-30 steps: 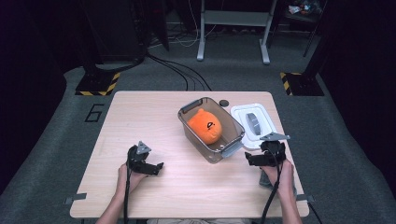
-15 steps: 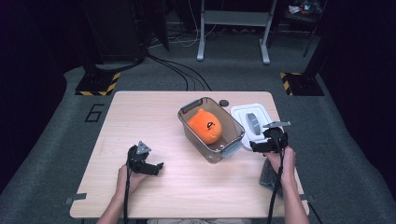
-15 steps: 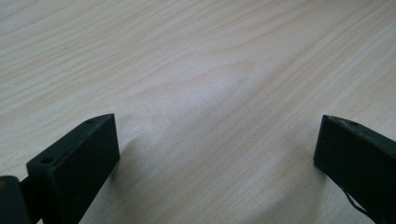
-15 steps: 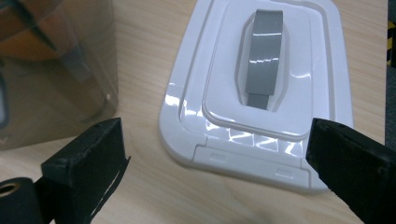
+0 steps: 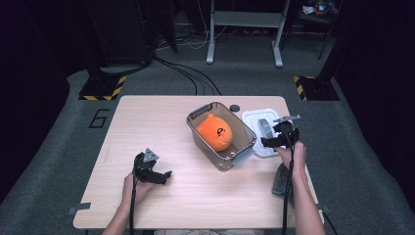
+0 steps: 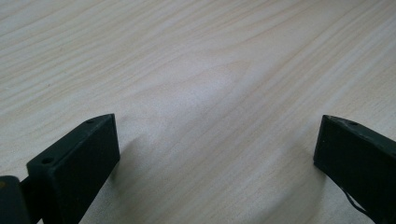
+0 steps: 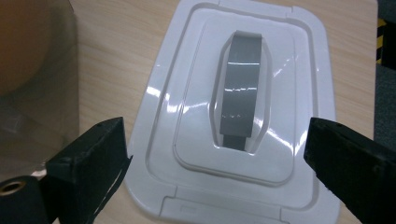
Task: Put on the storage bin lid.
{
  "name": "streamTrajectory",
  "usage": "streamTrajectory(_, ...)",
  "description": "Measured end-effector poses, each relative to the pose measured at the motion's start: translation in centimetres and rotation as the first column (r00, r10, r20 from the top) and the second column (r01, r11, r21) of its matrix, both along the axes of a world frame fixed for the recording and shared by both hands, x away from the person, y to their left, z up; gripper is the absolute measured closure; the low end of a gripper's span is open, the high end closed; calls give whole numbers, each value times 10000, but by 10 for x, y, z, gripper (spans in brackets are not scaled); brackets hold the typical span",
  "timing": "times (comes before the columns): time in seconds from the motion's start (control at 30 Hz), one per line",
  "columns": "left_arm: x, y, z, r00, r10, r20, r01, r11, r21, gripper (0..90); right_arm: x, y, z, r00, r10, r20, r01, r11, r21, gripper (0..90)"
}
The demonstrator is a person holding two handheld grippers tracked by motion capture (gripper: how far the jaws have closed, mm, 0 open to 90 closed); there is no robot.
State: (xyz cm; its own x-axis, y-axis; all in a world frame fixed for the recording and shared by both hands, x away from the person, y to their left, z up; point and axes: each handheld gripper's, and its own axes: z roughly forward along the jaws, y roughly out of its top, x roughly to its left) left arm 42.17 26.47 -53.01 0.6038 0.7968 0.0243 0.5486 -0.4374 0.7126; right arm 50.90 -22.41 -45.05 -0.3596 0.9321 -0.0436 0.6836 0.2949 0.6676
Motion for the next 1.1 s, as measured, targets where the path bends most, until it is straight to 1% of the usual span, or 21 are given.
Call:
streamTrajectory(0.03, 0, 0, 0, 10000, 11, -48, -11, 10000, -18, 0, 4, 0, -1, 10000, 39, -72, -39, 10000, 7, 52)
streamTrajectory(0.1, 0, 0, 0, 10000, 4, 1, -4, 10000, -5, 0, 9, 2, -2, 9998, -77, -184, 79, 9999, 87, 62)
streamTrajectory(0.13, 0, 0, 0, 10000, 46, -33, -46, 10000, -56, 0, 13, 2, -3, 9998, 3, -187, -1, 9999, 114, 72)
streamTrajectory(0.17, -1, -1, 0, 10000, 51, -35, -51, 10000, -63, 0, 15, 3, -4, 9999, -44, -91, 44, 10000, 16, 103)
streamTrajectory(0.2, -1, -1, 0, 10000, 51, -31, -51, 10000, -63, 0, 18, 4, -5, 9997, -88, -214, 88, 10000, 28, 124)
streamTrajectory(0.23, -1, -1, 0, 10000, 52, -31, -52, 10000, -67, 0, 22, 4, -6, 9997, 1, -224, 1, 10000, 90, 138)
streamTrajectory(0.27, -1, -1, 0, 10000, 52, -31, -53, 10000, -67, 0, 24, 5, -7, 9996, -106, -271, 109, 9999, 118, 150)
streamTrajectory(0.3, -1, -1, 0, 10000, 48, -30, -49, 10000, -66, 0, 27, 6, -8, 9995, -176, -275, 177, 9998, 45, 162)
streamTrajectory(0.37, -1, -1, 0, 10000, 51, -31, -51, 10000, -69, 0, 33, 7, -11, 9990, -271, -349, 274, 9996, 78, 210)
streamTrajectory(0.43, 0, 0, 0, 10000, -15, -54, 15, 10000, 13, 0, 37, 8, -15, 9988, -371, -316, 367, 9992, -148, 258)
streamTrajectory(0.5, 0, 0, 0, 10000, -11, -52, 11, 10000, 7, 0, 41, 8, -19, 9979, -467, -445, 463, 9989, -114, 300)
streamTrajectory(0.53, 0, 0, 0, 10000, -11, -48, 11, 10000, 9, 0, 42, 9, -20, 9963, -669, -545, 662, 9977, -151, 328)
streamTrajectory(0.57, 0, 0, 0, 10000, -12, -50, 12, 10000, 10, 1, 43, 7, -21, 9969, -657, -440, 646, 9976, -258, 354)
streamTrajectory(0.63, 0, 0, 0, 10000, -10, -44, 10, 10000, 7, 0, 45, 7, -22, 9963, -713, -480, 704, 9973, -216, 368)
streamTrajectory(0.67, 0, 0, 0, 10000, -10, -50, 10, 10000, 5, 0, 47, 7, -24, 9959, -772, -472, 754, 9964, -388, 420)
streamTrajectory(0.77, 0, 0, 0, 10000, -13, -51, 13, 10000, 11, 0, 48, 7, -26, 9962, -739, -458, 722, 9966, -389, 451)
streamTrajectory(0.8, 0, 0, 0, 10000, -12, -49, 12, 10000, 10, 1, 49, 9, -27, 9957, -823, -432, 807, 9961, -369, 491)
streamTrajectory(0.83, 0, 0, 0, 10000, -12, -49, 12, 10000, 10, 0, 49, 9, -27, 9957, -823, -432, 807, 9961, -369, 491)
streamTrajectory(0.87, -1, -1, 0, 10000, 45, -27, -45, 10000, -62, 1, 51, 9, -28, 9965, -739, -391, 725, 9966, -380, 532)
streamTrajectory(0.93, 0, 0, 0, 10000, 30, -15, -30, 10000, -57, 1, 52, 10, -29, 9963, -785, -344, 768, 9958, -503, 548)
streamTrajectory(1.1, 0, 0, 0, 10000, 28, -64, -28, 10000, -59, 1, 55, 9, -30, 9949, -939, -370, 921, 9946, -475, 646)
